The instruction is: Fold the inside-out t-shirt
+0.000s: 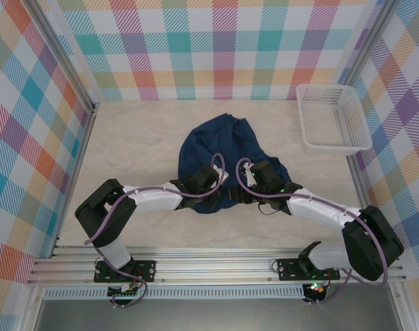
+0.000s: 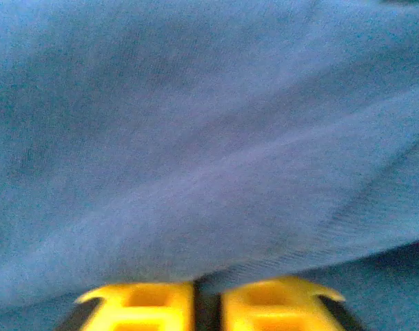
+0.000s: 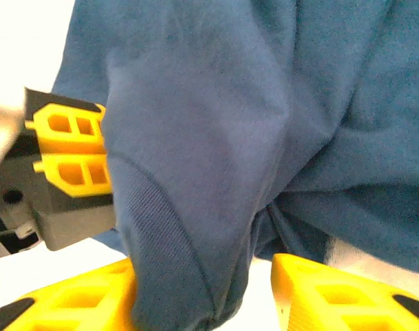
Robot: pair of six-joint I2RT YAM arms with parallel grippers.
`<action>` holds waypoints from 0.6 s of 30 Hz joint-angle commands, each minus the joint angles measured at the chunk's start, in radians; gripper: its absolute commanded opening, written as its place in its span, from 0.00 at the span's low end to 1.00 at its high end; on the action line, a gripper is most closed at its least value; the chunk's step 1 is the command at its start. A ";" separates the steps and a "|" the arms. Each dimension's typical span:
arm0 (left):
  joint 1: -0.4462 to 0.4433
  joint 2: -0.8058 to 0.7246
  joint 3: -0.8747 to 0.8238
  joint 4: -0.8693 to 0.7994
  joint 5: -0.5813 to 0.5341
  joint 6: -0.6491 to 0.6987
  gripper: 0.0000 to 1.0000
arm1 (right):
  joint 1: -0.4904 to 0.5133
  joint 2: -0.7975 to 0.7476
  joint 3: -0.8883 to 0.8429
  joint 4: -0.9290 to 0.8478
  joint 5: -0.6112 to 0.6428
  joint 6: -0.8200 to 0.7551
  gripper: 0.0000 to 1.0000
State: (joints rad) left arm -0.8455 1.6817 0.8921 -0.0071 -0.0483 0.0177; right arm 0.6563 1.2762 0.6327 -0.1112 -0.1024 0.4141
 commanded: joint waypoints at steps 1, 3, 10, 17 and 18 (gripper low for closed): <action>0.037 -0.097 0.019 -0.030 0.138 -0.083 0.02 | 0.023 -0.070 -0.048 0.037 -0.043 0.000 0.54; 0.073 -0.156 0.000 -0.061 0.229 -0.138 0.00 | 0.047 -0.081 -0.069 0.069 -0.047 0.011 0.58; 0.166 -0.281 -0.018 -0.182 0.425 -0.288 0.00 | 0.100 0.047 -0.073 0.272 -0.040 0.083 0.72; 0.265 -0.359 -0.049 -0.162 0.553 -0.425 0.00 | 0.095 0.168 0.005 0.377 0.041 0.078 0.40; 0.283 -0.366 -0.050 -0.167 0.565 -0.444 0.00 | 0.091 0.158 0.007 0.368 0.041 0.066 0.31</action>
State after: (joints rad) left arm -0.6025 1.3624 0.8562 -0.1646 0.4217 -0.3344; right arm 0.7532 1.4445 0.5911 0.1852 -0.0978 0.4919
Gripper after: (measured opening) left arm 0.052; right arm 0.361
